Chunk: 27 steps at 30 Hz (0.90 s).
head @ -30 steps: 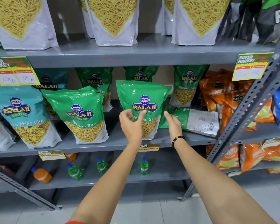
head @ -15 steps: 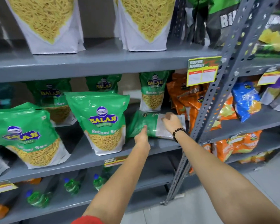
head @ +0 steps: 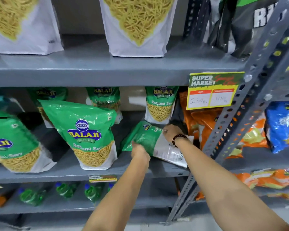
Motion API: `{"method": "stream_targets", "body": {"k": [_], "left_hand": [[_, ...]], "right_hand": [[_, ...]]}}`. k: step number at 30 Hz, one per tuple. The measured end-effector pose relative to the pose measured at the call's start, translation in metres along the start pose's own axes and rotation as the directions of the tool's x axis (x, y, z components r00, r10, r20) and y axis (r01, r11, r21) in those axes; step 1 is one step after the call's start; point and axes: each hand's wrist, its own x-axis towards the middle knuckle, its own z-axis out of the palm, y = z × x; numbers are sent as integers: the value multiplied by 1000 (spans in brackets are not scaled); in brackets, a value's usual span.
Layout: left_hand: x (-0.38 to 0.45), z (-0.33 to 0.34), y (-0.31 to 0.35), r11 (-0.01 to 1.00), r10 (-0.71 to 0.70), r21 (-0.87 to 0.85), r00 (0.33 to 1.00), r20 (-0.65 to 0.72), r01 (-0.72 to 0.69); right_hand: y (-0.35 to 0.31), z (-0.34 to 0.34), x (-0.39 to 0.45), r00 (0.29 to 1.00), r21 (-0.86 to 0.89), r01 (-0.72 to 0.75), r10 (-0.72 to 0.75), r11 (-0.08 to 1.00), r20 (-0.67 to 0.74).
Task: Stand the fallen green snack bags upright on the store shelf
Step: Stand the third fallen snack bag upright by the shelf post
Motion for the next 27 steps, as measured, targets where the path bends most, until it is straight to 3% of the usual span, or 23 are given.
{"method": "stream_targets", "body": {"k": [3,6,9,11,13,15,17,19,22,25,27], "left_hand": [[-15,3,5,992,110,59,994,15,-111],[-39,10,13,961,250,134,967,-52,-241],[-63,19,30,931,353,133,931,-98,-339],[-81,27,38,868,475,176,879,-27,-464],[-93,31,39,808,560,192,828,43,-557],[-92,29,38,786,581,195,808,95,-587],[-81,26,39,818,509,223,848,147,-530],[-71,23,41,874,332,289,915,229,-390],[-63,17,39,887,162,347,908,387,-305],[-55,10,31,868,151,372,888,435,-330],[-47,6,24,842,246,382,901,357,-381]], "right_hand": [[5,3,-3,981,207,-52,89,977,-171],[9,-2,-11,939,551,11,180,835,-292],[11,-16,-24,940,752,101,185,652,-287],[9,-21,-32,904,890,104,330,445,-271],[5,-20,-37,866,974,67,472,217,-165],[4,-15,-40,843,990,36,528,137,-104],[3,-8,-46,825,979,-19,556,201,-99],[5,0,-55,818,949,-69,562,308,-123],[-2,13,-77,833,933,-11,519,360,-190],[-8,28,-89,928,870,79,284,486,-243],[-9,32,-91,977,847,99,111,522,-182]]}}
